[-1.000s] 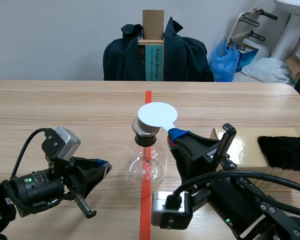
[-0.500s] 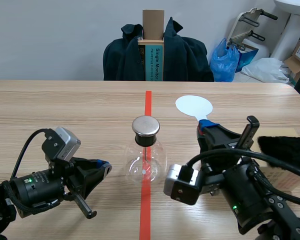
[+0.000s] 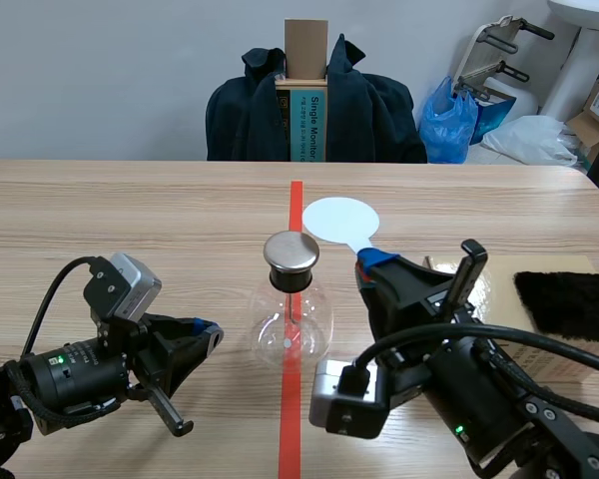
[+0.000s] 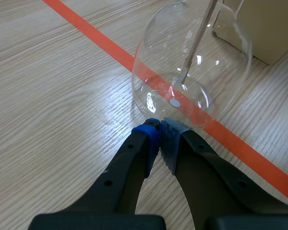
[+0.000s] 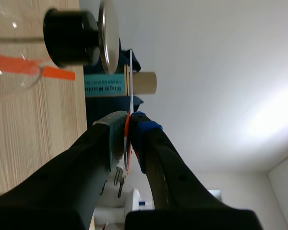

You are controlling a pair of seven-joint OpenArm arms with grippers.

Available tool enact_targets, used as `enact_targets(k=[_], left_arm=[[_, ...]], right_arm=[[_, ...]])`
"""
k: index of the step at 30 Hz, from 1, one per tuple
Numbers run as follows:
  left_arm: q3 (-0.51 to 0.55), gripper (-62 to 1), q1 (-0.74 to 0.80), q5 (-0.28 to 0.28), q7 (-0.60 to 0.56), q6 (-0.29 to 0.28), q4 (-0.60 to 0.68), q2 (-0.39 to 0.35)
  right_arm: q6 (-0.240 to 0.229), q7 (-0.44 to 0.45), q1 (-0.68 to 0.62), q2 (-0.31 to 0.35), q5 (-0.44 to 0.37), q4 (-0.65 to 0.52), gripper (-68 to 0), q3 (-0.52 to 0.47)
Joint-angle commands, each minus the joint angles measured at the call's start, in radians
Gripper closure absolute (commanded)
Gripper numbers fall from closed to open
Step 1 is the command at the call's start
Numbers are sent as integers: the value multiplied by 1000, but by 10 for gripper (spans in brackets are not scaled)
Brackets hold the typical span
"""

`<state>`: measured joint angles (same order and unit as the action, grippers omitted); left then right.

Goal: Do the electroscope experiment.
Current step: 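Move the plate toward and away from the electroscope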

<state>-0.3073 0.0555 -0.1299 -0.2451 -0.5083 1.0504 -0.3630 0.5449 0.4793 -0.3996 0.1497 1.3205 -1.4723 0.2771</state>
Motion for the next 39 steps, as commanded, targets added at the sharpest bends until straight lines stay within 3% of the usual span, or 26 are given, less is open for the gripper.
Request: enact_targets(k=[1,11,24,30,39], left_arm=[[3,-18,0,-7,-21,-2,22,2],[3,-18,0,-7,-21,-2,22,2],[3,-18,0,-7,-21,-2,22,2],[3,-18,0,-7,-21,-2,22,2],[3,-18,0,-7,-21,-2,22,2]], right_arm=[[11,22,3,8,-3,-10,-7,-3],[11,139,3,8,-3,-10,-7,-3],[11,151,3,8,-3,-10,-7,-3],[11,71,3,8,-3,-10,-7,-3],[11,-145,3,8,-3,-10,-7,-3]])
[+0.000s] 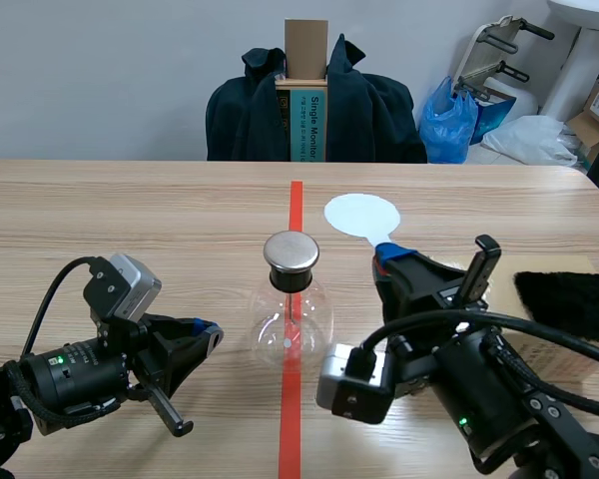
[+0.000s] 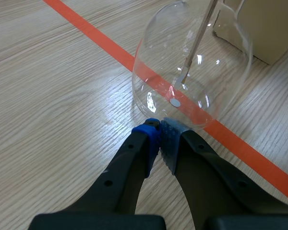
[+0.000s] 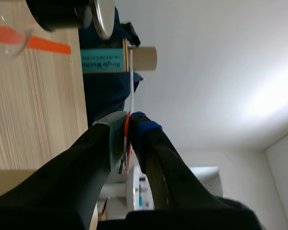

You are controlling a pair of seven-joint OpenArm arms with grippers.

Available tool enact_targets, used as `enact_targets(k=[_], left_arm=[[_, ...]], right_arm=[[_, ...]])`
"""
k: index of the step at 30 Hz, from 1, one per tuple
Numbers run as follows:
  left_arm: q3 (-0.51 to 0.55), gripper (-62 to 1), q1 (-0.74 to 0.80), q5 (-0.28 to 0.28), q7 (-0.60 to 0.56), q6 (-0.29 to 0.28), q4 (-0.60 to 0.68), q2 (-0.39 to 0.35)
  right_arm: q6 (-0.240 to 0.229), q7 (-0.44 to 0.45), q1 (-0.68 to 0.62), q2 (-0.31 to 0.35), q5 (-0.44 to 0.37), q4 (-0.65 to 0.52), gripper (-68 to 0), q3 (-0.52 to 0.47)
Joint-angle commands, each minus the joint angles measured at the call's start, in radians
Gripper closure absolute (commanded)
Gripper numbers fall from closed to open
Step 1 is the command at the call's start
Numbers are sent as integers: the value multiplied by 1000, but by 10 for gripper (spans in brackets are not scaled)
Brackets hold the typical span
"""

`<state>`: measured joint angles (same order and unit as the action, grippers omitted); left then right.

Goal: Do the electroscope experiment.
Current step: 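Move the plate toward and away from the electroscope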

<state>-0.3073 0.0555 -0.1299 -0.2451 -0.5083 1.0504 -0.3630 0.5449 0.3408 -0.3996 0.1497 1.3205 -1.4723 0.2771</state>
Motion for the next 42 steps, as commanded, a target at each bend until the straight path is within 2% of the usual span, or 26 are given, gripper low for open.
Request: enact_targets(k=[1,7,12,32,42], left_arm=[[3,-18,0,-7,-21,-2,22,2],[3,-18,0,-7,-21,-2,22,2],[3,-18,0,-7,-21,-2,22,2],[3,-18,0,-7,-21,-2,22,2],[3,-18,0,-7,-21,-2,22,2]], right_arm=[[11,-27,3,8,-3,-10,-7,-3],[11,-114,3,8,-3,-10,-7,-3],[11,-107,3,8,-3,-10,-7,-3],[11,285,3,8,-3,-10,-7,-3],[11,396,3,8,0,-10,-7,-3]])
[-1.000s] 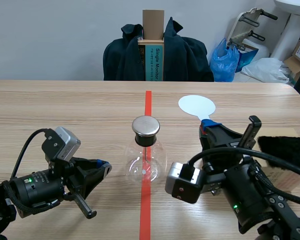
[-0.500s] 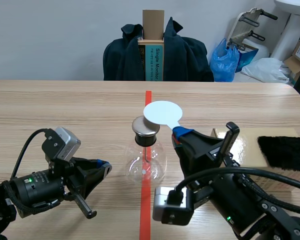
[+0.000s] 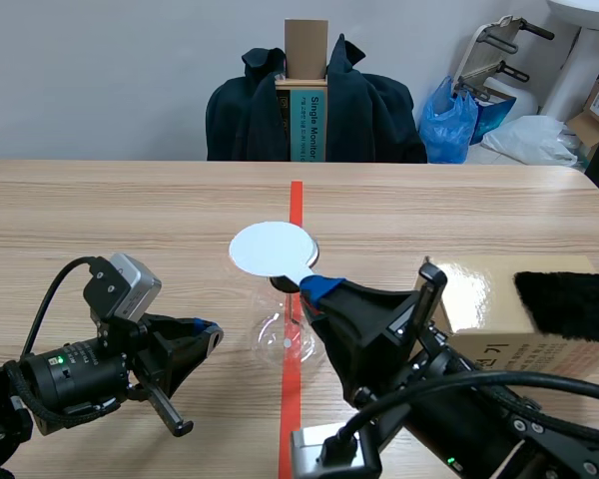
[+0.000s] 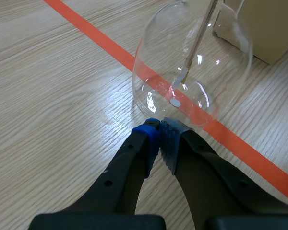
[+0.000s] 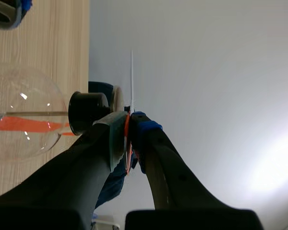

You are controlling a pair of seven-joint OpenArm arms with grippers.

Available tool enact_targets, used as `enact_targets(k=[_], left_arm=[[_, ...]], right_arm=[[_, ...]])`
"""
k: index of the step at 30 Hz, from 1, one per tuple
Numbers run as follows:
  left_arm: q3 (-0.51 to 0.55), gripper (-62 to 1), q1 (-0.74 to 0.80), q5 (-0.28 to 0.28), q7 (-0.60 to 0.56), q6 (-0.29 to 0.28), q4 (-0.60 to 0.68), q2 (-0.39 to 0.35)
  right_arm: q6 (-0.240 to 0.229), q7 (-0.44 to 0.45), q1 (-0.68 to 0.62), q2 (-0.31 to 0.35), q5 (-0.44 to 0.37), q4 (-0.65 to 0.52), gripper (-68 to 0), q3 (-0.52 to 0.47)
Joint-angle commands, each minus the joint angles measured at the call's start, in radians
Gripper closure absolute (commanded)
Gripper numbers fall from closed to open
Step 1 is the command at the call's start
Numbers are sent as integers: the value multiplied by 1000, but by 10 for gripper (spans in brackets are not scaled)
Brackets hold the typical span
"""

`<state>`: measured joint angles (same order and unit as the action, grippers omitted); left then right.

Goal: Do the electroscope experiment.
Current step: 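Move the plate toward and away from the electroscope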

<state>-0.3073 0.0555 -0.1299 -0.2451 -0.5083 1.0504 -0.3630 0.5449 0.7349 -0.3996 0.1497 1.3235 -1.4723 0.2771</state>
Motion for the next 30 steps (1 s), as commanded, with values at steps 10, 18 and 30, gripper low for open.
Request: enact_targets(k=[10,18,30], left_arm=[[3,-18,0,-7,-21,-2,22,2],[3,-18,0,-7,-21,-2,22,2],[3,-18,0,-7,-21,-2,22,2]], right_arm=[[11,-14,3,8,1,-10,-7,-3],[11,-174,3,8,1,-10,-7,-3],[56,-512,-22,8,-4,-26,-7,-25]])
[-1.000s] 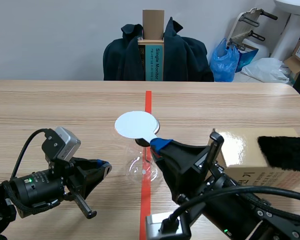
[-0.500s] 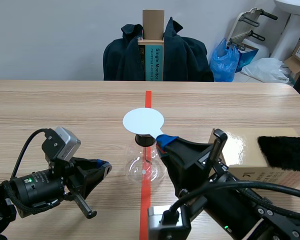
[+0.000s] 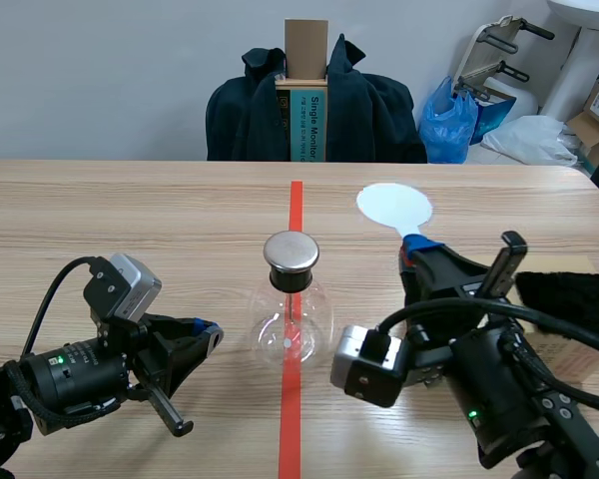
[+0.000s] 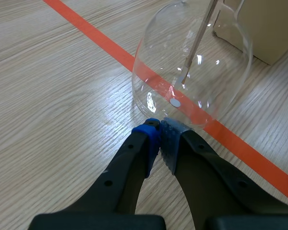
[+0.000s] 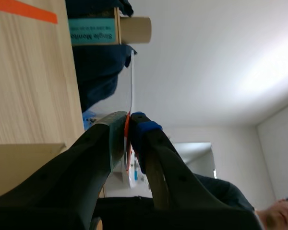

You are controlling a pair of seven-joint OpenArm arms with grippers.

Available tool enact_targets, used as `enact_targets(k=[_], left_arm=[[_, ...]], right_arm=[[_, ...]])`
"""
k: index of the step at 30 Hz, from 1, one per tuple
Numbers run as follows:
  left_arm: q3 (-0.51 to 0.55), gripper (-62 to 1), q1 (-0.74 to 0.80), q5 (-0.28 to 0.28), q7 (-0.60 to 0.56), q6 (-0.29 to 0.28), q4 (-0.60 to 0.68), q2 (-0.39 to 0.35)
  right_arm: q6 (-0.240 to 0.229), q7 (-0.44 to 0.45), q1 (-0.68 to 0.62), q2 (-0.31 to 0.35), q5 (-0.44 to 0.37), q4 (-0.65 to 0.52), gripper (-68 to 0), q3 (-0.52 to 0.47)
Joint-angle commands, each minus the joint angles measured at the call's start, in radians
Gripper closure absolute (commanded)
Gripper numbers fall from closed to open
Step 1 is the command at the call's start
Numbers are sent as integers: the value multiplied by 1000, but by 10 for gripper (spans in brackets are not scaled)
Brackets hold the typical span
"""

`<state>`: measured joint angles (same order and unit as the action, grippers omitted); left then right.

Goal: Do the electroscope experiment.
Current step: 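Move the plate toward and away from the electroscope, then put the plate down on the right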

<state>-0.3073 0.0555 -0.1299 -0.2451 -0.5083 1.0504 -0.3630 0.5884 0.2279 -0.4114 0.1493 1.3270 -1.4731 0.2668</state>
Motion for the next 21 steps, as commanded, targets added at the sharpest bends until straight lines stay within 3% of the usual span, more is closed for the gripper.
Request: enact_targets(k=[1,9,16,21], left_arm=[[3,-18,0,-6,-21,-2,22,2],[3,-18,0,-6,-21,-2,22,2],[3,-18,8,-8,-21,-3,26,-6],[12,-18,87,-19,-21,-3,142,-54]], right_arm=[[19,-6,-22,9,-16,-36,-7,-23],[23,-5,-159,9,-40,-151,-7,-89],[25,-5,-264,9,-40,-163,-7,-138],[25,-5,-286,8,-53,-152,-7,-158]])
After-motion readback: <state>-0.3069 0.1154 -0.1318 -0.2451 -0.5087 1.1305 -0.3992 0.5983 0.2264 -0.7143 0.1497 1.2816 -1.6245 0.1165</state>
